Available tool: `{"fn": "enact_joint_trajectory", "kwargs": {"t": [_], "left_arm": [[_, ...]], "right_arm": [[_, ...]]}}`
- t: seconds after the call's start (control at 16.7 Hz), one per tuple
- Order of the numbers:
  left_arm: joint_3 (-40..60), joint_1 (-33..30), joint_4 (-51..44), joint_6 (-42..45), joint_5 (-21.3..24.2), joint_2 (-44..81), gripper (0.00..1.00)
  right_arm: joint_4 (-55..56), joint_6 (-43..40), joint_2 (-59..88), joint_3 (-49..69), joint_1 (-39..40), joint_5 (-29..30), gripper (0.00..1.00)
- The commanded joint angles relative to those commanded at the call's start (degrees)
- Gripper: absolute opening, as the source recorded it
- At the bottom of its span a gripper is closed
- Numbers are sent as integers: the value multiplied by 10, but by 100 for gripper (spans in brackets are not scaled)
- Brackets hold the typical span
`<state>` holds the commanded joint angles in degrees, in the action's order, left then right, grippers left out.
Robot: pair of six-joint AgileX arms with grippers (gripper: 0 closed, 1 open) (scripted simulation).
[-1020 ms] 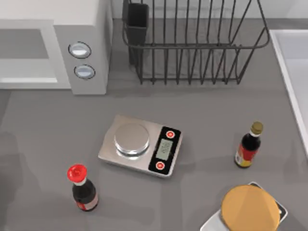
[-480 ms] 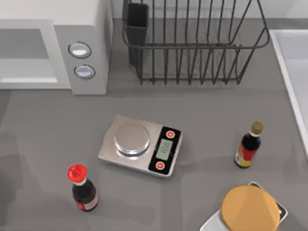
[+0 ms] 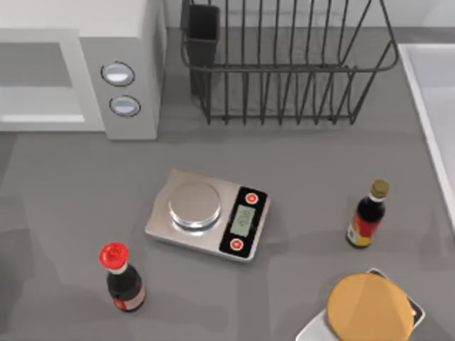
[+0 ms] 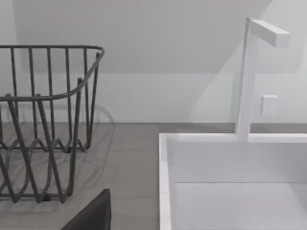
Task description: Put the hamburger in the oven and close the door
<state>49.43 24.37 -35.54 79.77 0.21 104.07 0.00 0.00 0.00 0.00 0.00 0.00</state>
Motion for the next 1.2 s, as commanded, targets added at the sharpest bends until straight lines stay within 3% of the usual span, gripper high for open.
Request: {"fn": "enact_joint_trajectory", "kwargs": {"t": [0.18, 0.24, 0.66, 1.2], "left_arm": [[0, 0, 0, 0, 0, 0, 2], [0, 0, 0, 0, 0, 0, 0], [0, 0, 0, 0, 0, 0, 0], [104, -4, -205, -13, 4, -87, 0]], "right_arm": [[0, 0, 0, 0, 0, 0, 100], [0, 0, 0, 0, 0, 0, 100], [0, 0, 0, 0, 0, 0, 100], [0, 0, 0, 0, 0, 0, 100]]}}
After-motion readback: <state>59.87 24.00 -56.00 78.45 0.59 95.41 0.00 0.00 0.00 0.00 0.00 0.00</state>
